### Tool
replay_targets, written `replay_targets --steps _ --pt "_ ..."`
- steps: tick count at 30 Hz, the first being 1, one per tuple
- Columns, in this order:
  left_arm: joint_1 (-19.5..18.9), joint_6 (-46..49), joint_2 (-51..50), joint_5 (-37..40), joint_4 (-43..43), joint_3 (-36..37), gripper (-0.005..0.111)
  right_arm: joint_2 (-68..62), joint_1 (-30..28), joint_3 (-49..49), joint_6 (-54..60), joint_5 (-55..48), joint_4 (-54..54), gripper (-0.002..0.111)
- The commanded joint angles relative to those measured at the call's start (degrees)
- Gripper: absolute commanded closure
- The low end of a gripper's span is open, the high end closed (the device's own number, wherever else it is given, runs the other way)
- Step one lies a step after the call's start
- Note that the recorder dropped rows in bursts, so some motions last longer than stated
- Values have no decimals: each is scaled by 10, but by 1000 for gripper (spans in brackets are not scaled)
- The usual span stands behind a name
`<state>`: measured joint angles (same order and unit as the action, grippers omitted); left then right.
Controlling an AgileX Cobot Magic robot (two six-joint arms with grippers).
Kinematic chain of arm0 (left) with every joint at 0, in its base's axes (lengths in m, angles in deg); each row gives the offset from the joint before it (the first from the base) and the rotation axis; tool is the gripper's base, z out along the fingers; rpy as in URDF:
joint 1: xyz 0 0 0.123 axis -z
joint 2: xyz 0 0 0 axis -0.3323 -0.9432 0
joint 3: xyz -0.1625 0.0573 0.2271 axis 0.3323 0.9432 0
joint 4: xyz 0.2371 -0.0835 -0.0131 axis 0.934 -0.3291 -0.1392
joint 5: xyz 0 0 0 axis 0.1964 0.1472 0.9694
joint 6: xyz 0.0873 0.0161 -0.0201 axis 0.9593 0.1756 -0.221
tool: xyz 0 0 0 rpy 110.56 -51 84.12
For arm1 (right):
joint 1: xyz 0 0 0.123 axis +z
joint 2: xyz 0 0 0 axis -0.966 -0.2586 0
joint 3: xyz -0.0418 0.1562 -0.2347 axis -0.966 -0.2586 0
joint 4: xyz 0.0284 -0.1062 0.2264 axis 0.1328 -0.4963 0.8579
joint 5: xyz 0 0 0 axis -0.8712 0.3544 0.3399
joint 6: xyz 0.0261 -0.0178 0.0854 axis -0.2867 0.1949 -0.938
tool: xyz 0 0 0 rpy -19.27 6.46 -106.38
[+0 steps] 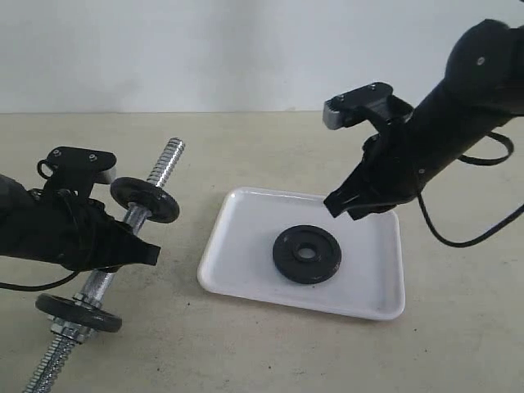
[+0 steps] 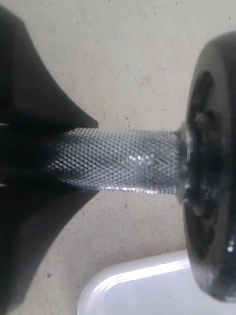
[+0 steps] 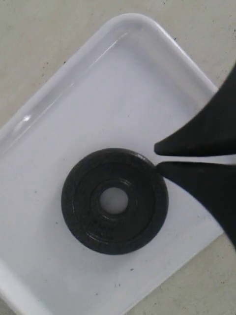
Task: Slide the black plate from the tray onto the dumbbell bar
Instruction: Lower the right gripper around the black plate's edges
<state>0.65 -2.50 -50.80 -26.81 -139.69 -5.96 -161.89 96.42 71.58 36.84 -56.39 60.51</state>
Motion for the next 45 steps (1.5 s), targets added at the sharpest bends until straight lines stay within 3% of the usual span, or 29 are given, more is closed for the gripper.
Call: replay_targets --steps 1,8,12,25,29,34,36,45 --pt "-2 3 25 -25 -4 -15 102 -15 65 31 -52 -16 -83 108" --pt "-2 4 25 -24 -4 -15 102 -73 140 117 -152 -133 -270 108" --pt "-2 4 25 -19 -4 -15 102 -103 141 161 -151 -183 -273 108" --pt "-2 4 25 -9 1 -15 102 -140 141 182 -61 -171 -217 107" --pt "-2 4 25 -8 0 -15 102 -140 141 182 -61 -163 -217 83" --pt "-2 4 25 -7 13 -15 102 -140 141 182 -71 -130 -219 21" --pt "-2 4 25 -7 13 -15 102 -140 141 182 -74 -109 -219 3" --pt "-2 4 25 0 13 -15 102 -140 141 182 -99 -103 -209 3"
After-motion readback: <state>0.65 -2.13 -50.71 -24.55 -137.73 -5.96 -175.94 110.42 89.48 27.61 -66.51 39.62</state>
